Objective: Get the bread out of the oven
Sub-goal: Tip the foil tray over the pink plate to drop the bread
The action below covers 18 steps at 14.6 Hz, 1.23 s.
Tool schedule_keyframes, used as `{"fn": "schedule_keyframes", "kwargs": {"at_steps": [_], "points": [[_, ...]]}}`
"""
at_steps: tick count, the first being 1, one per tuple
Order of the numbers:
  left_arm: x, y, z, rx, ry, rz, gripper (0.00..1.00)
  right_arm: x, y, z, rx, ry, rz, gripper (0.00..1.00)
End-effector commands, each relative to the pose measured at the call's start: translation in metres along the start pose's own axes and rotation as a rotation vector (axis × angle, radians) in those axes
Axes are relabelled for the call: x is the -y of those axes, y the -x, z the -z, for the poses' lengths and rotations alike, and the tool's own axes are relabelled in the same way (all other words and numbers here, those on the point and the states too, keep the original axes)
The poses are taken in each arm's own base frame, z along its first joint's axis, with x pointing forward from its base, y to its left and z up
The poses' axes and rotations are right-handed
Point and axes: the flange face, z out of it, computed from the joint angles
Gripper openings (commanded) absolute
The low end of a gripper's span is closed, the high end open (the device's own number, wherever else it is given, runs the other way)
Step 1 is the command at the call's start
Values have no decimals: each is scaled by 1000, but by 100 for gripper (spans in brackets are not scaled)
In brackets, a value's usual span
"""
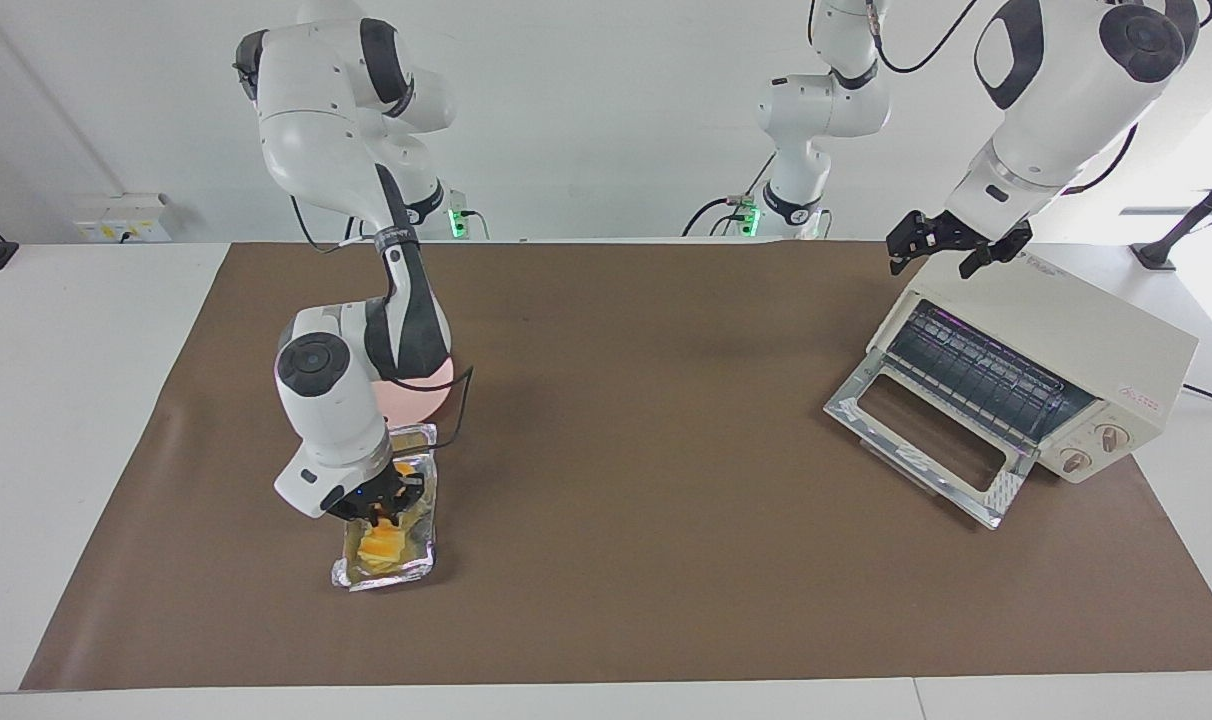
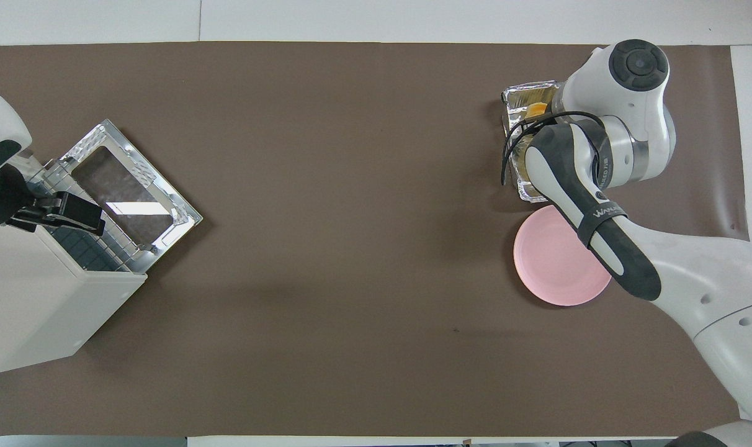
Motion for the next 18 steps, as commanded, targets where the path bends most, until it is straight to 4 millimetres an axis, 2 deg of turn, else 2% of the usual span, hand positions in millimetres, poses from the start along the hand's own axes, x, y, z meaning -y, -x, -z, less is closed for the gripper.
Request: {"fn": "schedule_keyframes", "kwargs": {"at_steps": [1,2,3,5,7,9,12,14,16,18], "points": [[4,5,5,-17,-16,-4,100,-5,-5,40,45,13,-19,0],[4,5,5,-17,-16,-2,100,-2,-4,54,81,11,-19,0],[4,5,5,-17,-16,-2,100,-3,5,86,86,14,-22,0],[4,5,5,-17,-16,-2,100,1,40,117,129,22,-27,0],[4,5,5,-17,-16,-4,100,10,84,133,134,-25,-42,0],[4,5,5,-17,-16,-2,100,16,131,128,110,-26,-42,0],[4,5,5,-17,-16,-2,100,24,192,79,13,-24,-34,0],[4,5,5,-17,-16,-2,100,26,224,44,-61,-28,-26,0],[4,5,5,-17,-16,-2,100,27,229,31,-70,-31,-28,0],[4,5,5,-17,-16,-4,100,27,229,28,-65,-32,-35,0]]}}
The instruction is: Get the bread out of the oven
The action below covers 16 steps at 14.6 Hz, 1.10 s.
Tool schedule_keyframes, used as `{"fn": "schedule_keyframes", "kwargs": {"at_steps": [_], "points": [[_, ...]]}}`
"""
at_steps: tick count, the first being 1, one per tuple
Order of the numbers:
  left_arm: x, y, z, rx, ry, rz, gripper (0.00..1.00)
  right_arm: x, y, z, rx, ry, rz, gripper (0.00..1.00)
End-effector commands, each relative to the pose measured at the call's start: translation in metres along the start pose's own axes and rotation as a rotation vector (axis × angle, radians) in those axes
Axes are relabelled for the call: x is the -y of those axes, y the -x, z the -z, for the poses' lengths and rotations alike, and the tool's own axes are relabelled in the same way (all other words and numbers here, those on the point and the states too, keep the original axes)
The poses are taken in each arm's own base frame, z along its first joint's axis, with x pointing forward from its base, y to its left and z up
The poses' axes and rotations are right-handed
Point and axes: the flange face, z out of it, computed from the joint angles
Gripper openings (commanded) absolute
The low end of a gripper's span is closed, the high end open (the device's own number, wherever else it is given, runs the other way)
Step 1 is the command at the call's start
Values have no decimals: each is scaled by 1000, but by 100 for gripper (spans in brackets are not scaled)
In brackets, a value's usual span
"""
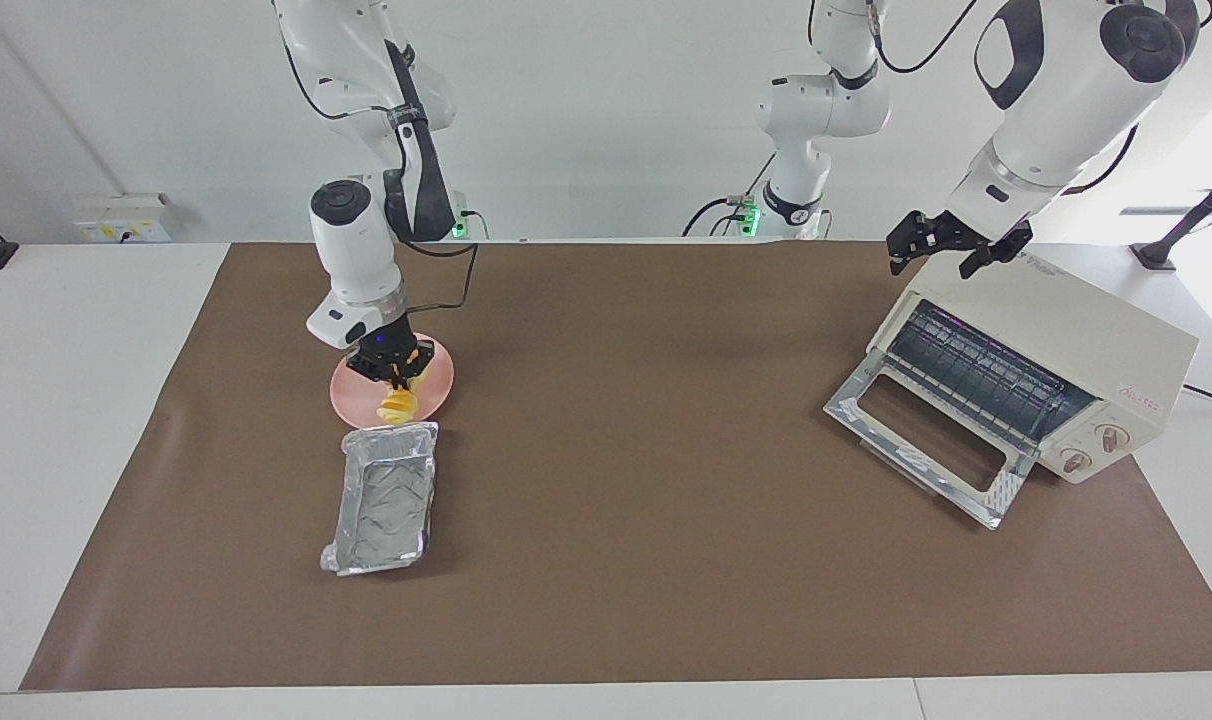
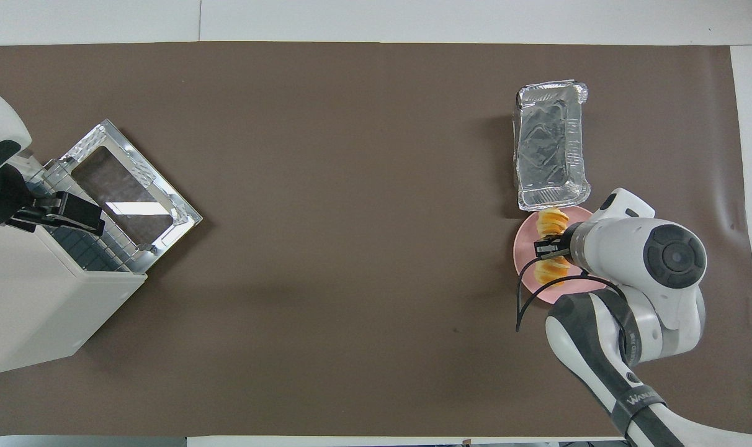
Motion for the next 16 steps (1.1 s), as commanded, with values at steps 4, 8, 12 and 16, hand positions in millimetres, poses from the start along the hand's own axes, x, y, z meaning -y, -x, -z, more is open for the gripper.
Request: {"fn": "schedule_keyframes", "kwargs": {"at_steps": [4,8,12,16], "points": [[4,5,5,-17,-16,-4,100,-3,5,8,-10,1,-35,9],[4,5,5,-17,-16,-2,100,-3,2,11,0,1,-48,100],[4,5,5,-17,-16,-2,100,-3,-22,53,78,12,-40,100],[3,5,5,-17,-16,-4,100,-10,-68,157,145,22,-24,100]]}}
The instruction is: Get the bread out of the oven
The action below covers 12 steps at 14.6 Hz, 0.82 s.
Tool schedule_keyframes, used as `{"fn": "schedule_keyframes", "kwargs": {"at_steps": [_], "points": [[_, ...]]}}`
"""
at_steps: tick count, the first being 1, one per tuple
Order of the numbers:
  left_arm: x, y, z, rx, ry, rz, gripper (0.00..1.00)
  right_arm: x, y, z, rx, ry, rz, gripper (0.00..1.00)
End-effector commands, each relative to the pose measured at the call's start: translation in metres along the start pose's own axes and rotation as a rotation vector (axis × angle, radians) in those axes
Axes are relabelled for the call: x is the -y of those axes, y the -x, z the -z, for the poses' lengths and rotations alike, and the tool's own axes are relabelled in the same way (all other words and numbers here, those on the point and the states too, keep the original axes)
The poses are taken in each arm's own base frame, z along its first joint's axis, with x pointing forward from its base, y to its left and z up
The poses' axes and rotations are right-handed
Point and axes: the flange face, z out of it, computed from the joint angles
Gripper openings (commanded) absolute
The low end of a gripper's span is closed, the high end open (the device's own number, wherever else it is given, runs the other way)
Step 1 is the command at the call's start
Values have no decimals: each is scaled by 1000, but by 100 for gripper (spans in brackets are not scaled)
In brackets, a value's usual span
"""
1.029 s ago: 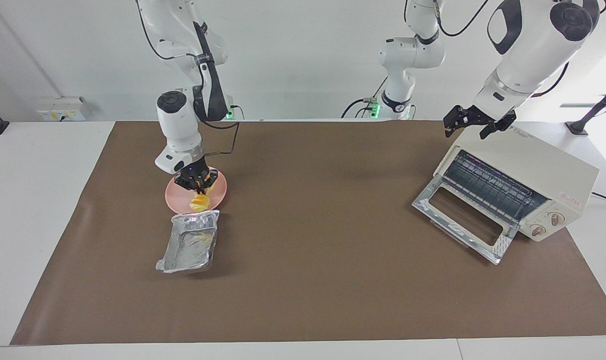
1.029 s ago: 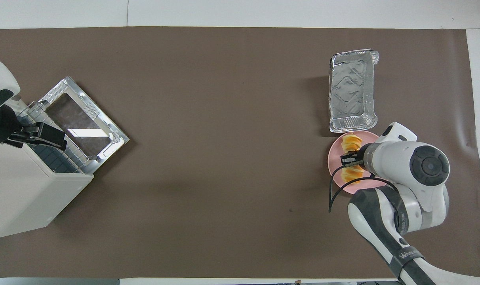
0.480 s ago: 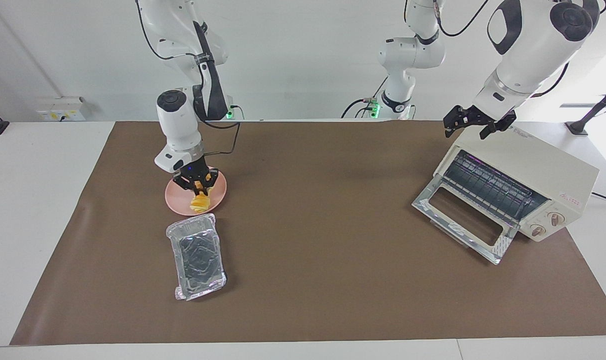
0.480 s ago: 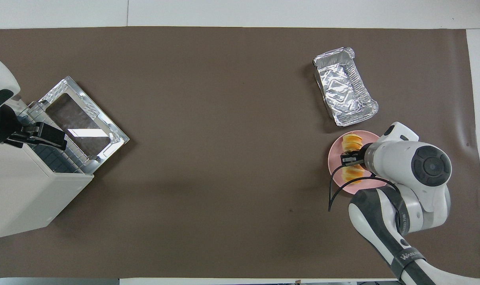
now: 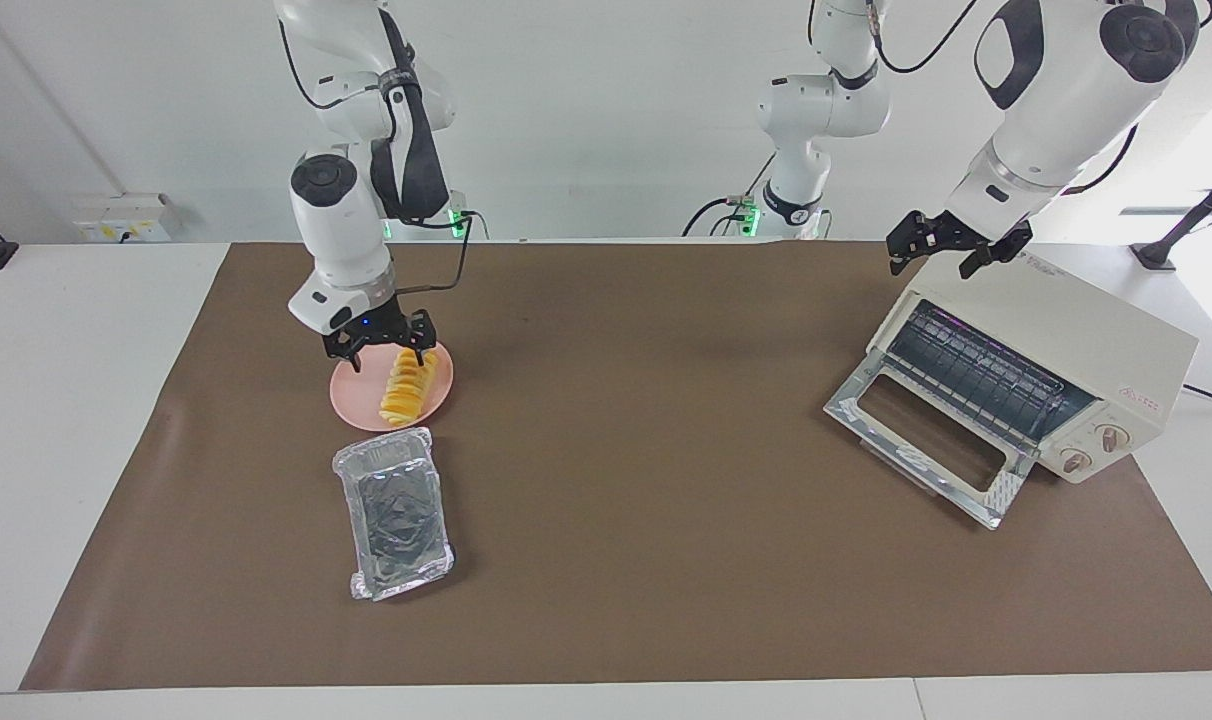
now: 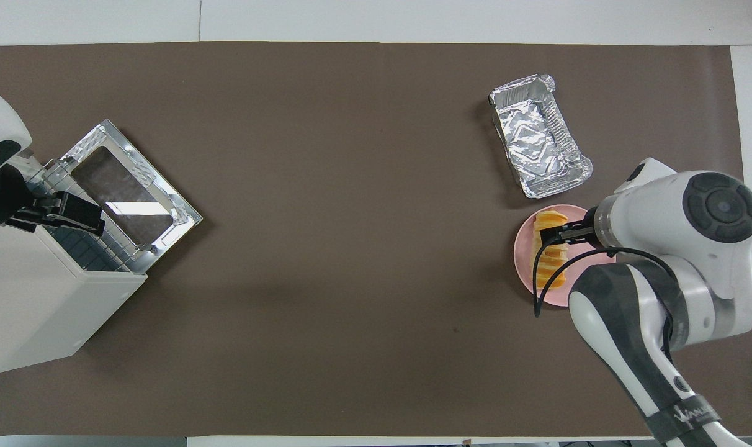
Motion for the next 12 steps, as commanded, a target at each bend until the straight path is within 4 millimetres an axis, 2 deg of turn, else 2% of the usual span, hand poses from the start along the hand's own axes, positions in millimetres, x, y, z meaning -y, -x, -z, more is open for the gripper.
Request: {"fn": "schedule_keyframes", "kwargs": {"at_steps": [1,4,6,9,12], "points": [[4,5,5,-17,-16,-4,100,-11,-20,80,21,-1,19,100],[4,5,5,-17,-16,-2,100,-38,-24,141,-5,-39,71,100],[4,5,5,-17,-16,-2,100,-46,-20,170,33,-49,92,100],[4,5,5,-17,-16,-2,100,-59,-16,196,87,-64,74,100],[4,5,5,-17,-16,-2,100,-62,-17,196,110,-66,64,100]]}}
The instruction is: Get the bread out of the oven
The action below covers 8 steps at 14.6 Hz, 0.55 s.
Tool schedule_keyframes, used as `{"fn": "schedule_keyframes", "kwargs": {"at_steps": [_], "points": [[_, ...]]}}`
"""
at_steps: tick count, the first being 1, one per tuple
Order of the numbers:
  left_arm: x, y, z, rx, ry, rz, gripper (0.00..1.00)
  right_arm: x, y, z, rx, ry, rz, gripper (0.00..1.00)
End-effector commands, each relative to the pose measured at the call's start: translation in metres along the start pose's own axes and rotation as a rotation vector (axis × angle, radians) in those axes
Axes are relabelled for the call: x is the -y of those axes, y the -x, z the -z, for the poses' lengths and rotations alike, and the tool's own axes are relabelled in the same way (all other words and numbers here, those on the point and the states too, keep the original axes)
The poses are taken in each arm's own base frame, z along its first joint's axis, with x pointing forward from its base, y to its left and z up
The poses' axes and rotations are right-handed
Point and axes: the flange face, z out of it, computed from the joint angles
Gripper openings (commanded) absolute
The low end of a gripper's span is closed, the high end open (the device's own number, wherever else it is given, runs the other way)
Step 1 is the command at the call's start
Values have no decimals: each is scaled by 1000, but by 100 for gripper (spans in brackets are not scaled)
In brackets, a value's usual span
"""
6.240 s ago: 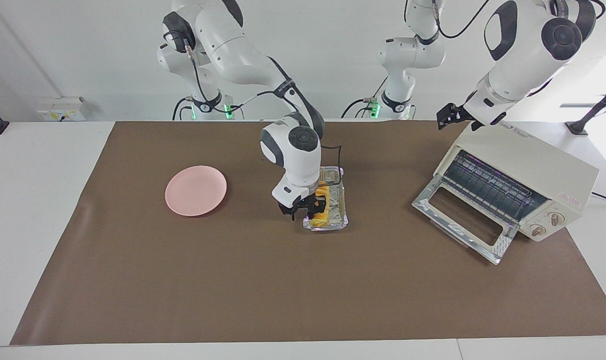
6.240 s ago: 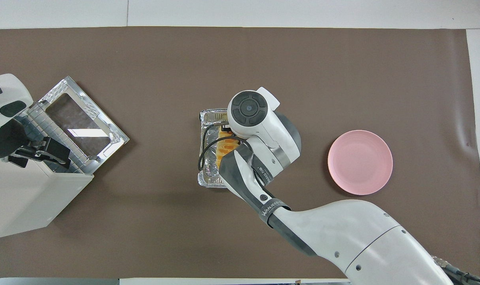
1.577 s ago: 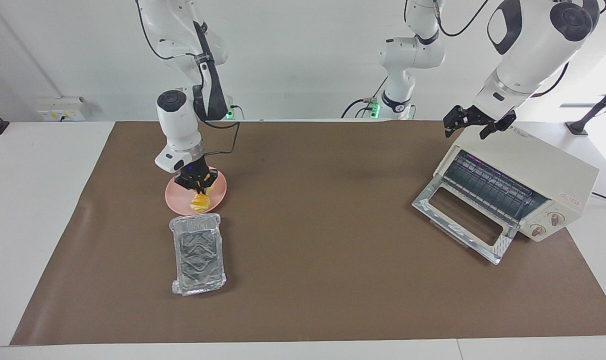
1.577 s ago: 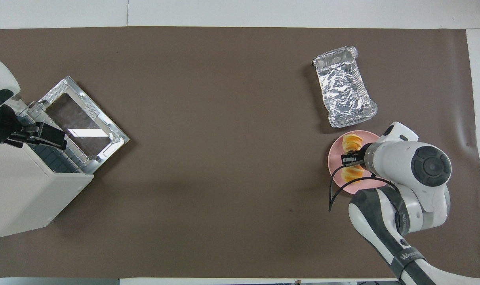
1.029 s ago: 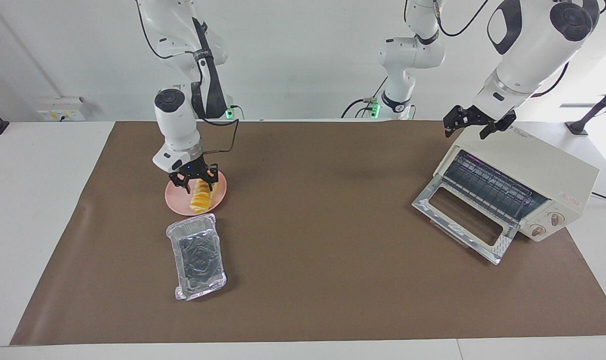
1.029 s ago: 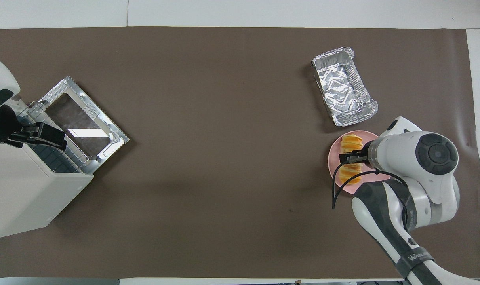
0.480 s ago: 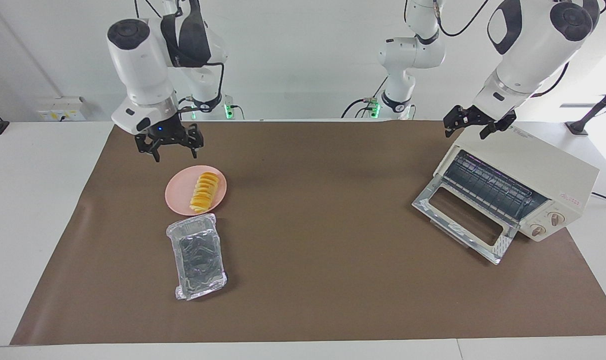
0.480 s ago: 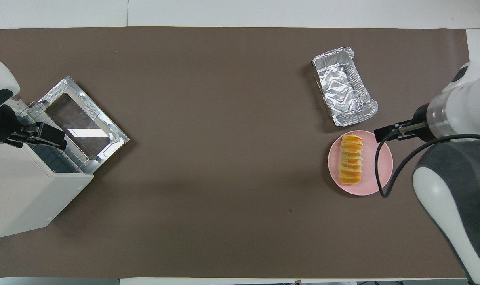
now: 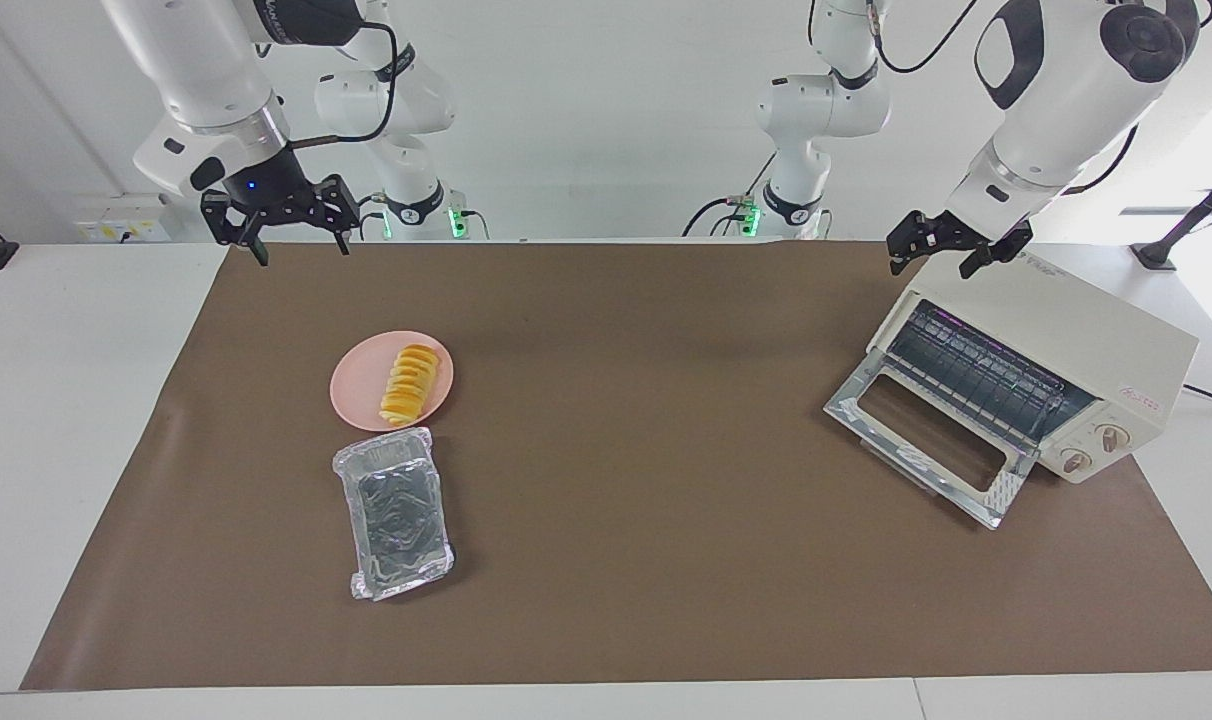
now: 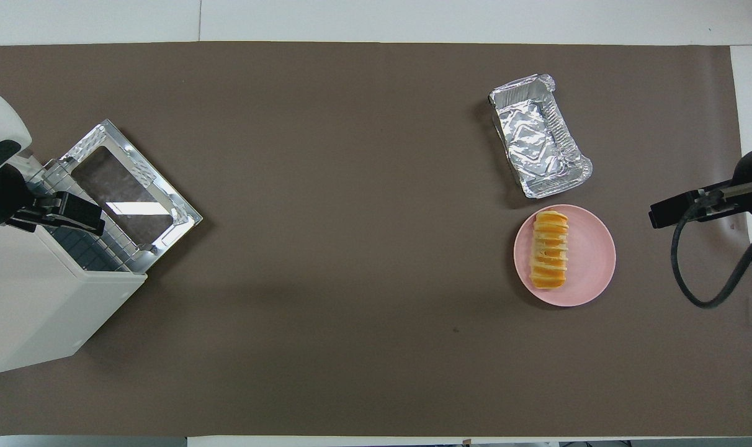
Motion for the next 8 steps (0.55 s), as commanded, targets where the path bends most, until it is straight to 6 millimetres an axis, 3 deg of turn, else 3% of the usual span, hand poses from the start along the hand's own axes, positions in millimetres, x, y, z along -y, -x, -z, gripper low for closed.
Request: {"fn": "schedule_keyframes", "kwargs": {"at_steps": [1,3,8], "points": [[4,5,5,-17,-16,-2,100,-7,-8,-6,31,-20,10,100],[4,5,5,-17,-16,-2,100,-22,-6,-8,34,-28,-19,100],[4,5,5,-17,-16,-4,100,-24,-7,-8,30,-34,-28,100]]}}
